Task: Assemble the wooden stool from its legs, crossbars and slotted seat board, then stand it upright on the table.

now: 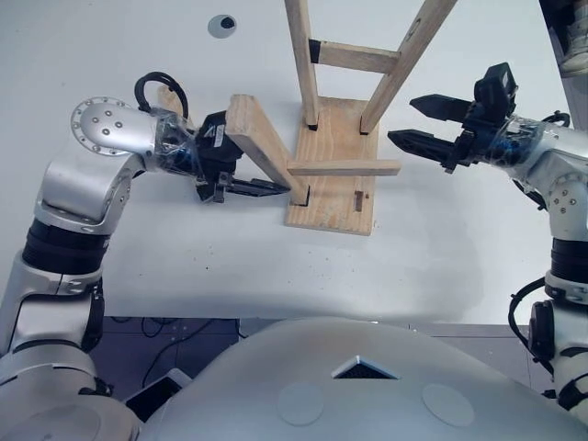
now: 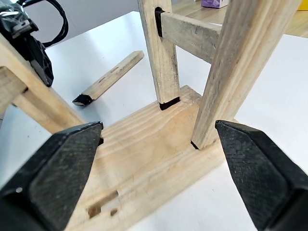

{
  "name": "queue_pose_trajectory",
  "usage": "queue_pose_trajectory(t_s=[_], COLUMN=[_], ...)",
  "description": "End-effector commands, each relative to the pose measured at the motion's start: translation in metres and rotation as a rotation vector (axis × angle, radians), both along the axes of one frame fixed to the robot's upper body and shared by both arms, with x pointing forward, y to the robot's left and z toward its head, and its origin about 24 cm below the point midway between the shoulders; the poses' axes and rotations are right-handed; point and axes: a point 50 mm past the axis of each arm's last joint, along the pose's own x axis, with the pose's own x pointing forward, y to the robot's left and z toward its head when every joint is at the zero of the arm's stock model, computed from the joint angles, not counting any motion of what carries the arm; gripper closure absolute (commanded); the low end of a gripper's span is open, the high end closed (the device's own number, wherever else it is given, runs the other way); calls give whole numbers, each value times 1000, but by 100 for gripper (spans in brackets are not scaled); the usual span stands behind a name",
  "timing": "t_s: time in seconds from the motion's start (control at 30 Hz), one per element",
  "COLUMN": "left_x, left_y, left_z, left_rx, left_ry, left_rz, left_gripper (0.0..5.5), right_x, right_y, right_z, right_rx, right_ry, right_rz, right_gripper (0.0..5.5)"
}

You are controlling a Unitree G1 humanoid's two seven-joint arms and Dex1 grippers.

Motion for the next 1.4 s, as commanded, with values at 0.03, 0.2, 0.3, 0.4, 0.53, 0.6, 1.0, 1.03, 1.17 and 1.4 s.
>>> queue_pose_trajectory(t_s=[0.03, 0.2, 0.3, 0.4, 0.53, 0.6, 1.0, 1.03, 1.17, 1.4], left_x=[-13, -32, -39, -33, -13, -7, -6, -6, 1, 4], left_y=[11, 23, 25, 20, 3, 0, 58, 60, 74, 79], left_z=[-49, -92, -103, -98, -70, -59, -40, -43, -58, -76], left_rx=[206, 283, 287, 223, 89, 55, 43, 19, 11, 96], left_ry=[175, 302, 342, 332, 217, 191, 2, -14, -52, 13], left_rz=[110, 150, 163, 202, 234, 236, 788, 890, 1233, 1438], left_gripper=[350, 350, 350, 350, 321, 295, 198, 198, 198, 198], right_x=[1, 2, 2, 2, 0, -1, -8, -9, -9, -16], right_y=[0, 1, 1, 1, -1, 0, -8, -8, -5, -4], right_z=[3, 2, 1, 1, -2, -3, -9, -11, -17, -29], right_rx=[4, 0, -5, -11, -15, -13, -16, -16, -34, -52], right_ry=[-17, -14, -10, -5, -3, -5, -16, -13, 0, 26], right_rz=[-15, -13, -10, -6, -19, -21, -82, -82, -85, -107], right_gripper=[119, 119, 119, 119, 119, 119, 119, 119, 119, 119])
